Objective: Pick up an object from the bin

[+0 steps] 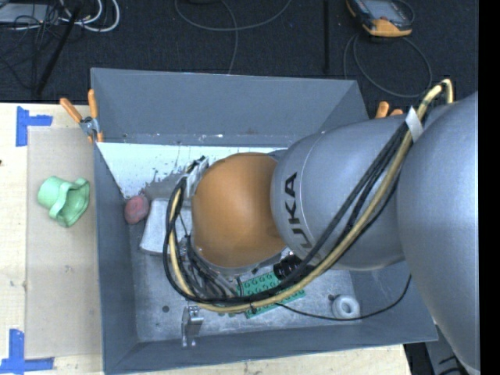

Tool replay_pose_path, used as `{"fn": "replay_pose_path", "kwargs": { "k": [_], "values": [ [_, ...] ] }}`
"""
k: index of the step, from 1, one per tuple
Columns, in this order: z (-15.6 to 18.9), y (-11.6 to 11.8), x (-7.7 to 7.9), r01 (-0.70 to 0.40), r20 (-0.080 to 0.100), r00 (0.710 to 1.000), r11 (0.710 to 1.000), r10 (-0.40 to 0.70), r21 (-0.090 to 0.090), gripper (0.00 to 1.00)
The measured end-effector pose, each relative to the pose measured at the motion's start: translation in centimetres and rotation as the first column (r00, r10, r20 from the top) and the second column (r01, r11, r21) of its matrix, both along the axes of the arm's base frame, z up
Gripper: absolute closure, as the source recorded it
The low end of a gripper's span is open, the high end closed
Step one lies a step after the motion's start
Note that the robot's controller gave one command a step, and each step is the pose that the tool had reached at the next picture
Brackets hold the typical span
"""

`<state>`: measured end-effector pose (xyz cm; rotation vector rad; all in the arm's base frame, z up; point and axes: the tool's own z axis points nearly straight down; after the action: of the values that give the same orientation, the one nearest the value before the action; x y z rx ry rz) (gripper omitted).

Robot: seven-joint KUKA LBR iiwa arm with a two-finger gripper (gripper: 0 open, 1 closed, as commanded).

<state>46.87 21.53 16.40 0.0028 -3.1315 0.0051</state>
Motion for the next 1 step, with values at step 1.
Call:
{"fn": "replay_pose_path", "kwargs": {
  "k": [1],
  "values": [
    [-5.18, -4.88, 1.07, 0.102, 0.003, 0.995, 0.995, -0.102, -0.002, 0.00]
  ]
}}
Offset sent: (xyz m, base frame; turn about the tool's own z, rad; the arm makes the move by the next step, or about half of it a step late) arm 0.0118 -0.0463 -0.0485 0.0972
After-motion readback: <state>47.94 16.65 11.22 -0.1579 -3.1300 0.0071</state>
